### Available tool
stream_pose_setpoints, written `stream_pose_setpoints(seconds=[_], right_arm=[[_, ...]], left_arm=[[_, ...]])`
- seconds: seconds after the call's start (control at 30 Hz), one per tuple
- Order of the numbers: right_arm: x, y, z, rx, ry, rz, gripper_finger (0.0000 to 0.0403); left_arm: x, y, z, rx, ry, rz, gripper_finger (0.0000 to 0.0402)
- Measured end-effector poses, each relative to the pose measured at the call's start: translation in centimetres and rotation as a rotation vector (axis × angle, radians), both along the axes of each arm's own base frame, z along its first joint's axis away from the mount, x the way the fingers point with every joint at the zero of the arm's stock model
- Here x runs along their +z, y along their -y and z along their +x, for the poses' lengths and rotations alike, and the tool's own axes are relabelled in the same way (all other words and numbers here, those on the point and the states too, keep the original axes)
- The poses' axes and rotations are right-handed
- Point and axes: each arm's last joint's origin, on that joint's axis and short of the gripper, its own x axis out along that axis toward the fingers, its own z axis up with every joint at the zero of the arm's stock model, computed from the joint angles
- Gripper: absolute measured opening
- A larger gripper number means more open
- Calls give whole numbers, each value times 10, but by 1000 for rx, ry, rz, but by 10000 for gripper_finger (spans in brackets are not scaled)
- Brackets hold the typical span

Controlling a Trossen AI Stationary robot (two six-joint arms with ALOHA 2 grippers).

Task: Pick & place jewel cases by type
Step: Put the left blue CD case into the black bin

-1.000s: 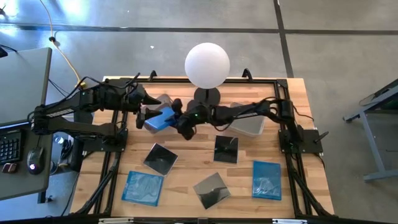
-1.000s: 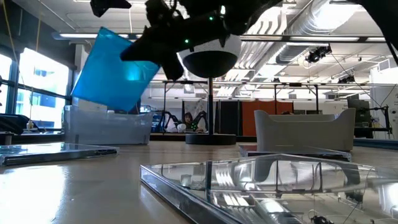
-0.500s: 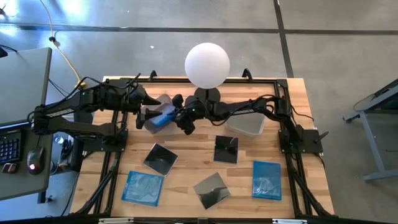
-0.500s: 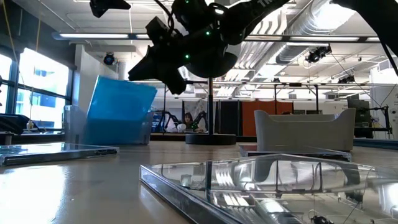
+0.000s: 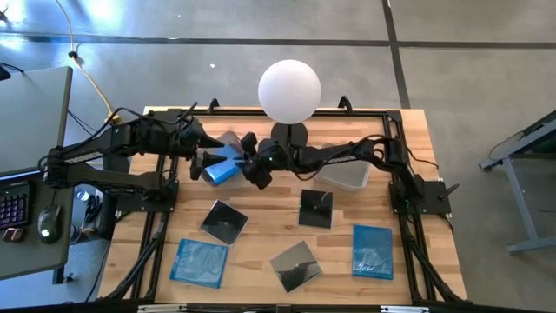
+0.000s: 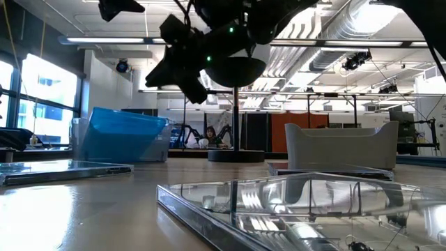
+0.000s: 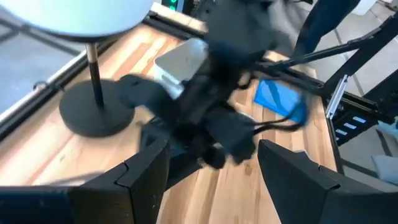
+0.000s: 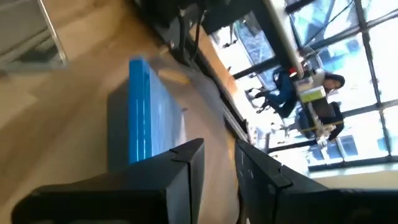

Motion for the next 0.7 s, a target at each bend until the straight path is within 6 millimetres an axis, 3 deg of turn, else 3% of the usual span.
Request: stream_pose_setpoints(seconds=[0.2, 0.4, 0.7], right_arm=[[30, -32, -18, -29, -78, -63, 83], [54, -51, -47, -26, -206, 100, 83], [49, -64, -59, -32, -299, 143, 83]], left_arm=[[-15, 2, -14, 56, -157, -79, 241], [-45, 10, -18, 125, -236, -205, 241], [-93, 47, -17, 134, -404, -549, 241]])
